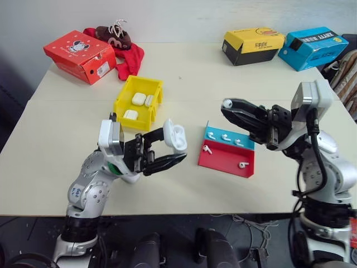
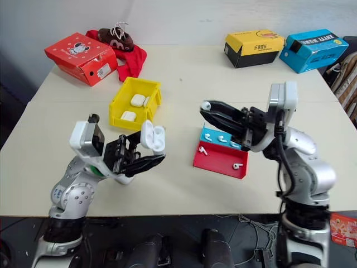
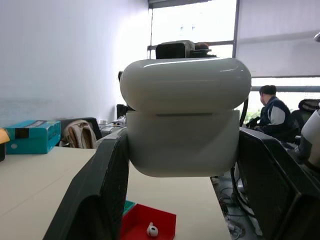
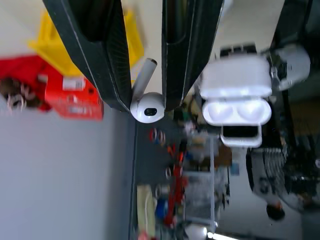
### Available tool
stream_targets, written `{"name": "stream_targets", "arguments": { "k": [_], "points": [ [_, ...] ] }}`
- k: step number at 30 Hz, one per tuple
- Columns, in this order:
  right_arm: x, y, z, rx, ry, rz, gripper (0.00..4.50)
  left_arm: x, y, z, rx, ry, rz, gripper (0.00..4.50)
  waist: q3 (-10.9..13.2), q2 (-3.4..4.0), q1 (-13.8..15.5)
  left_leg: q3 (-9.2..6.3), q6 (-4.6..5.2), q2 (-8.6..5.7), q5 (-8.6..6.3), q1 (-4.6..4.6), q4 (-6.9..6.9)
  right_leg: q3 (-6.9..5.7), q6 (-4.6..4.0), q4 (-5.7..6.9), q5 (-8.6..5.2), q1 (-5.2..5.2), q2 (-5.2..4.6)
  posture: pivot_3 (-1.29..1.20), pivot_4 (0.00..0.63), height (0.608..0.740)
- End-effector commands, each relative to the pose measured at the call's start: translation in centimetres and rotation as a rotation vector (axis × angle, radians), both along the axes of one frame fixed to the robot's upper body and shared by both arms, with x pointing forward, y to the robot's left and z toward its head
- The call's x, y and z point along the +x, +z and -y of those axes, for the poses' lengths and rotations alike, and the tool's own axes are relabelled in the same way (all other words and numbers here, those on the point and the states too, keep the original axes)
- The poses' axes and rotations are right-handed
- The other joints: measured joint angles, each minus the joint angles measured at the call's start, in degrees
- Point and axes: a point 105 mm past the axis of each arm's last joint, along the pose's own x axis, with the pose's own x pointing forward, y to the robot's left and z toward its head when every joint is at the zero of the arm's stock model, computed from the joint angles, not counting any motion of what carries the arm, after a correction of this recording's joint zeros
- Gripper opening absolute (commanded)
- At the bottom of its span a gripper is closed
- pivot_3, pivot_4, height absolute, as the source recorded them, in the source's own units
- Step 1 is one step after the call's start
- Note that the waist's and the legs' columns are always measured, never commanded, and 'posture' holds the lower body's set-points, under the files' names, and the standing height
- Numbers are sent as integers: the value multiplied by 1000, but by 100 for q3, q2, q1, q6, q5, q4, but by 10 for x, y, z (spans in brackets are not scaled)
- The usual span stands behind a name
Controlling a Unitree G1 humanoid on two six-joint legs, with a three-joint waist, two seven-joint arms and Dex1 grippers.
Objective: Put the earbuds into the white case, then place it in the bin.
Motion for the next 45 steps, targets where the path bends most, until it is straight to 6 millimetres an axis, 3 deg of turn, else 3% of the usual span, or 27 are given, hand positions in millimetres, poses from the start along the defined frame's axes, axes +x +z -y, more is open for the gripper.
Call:
{"name": "stream_targets", "arguments": {
  "k": [1,4,10,38,45],
  "points": [
    [-19,11,-25,34,50,154,432,-3,5,8,-4,-83,41,2781,0,0,-4,0,0,-1,0,-1,0,-1,0,5,0,0,5,0,150,740],
    [-20,8,-38,46,80,172,432,-2,5,15,18,-109,67,2781,0,0,1,2,2,-7,0,-2,1,0,0,22,0,-3,17,0,150,740],
    [-17,0,-43,33,96,166,432,0,6,18,27,-109,97,2781,0,0,-2,0,7,-10,1,-2,3,0,0,23,0,-3,13,0,150,740],
    [-8,-52,-30,-71,115,3,432,-14,14,26,6,-113,113,2781,0,0,-2,-1,7,-5,0,-2,3,1,0,18,0,-2,-8,0,150,740],
    [-9,-54,-24,-77,107,11,2731,-14,14,26,3,-111,117,2781,0,0,2,-2,8,-4,0,-2,3,1,0,-4,0,-1,-10,0,150,740]
  ]
}}
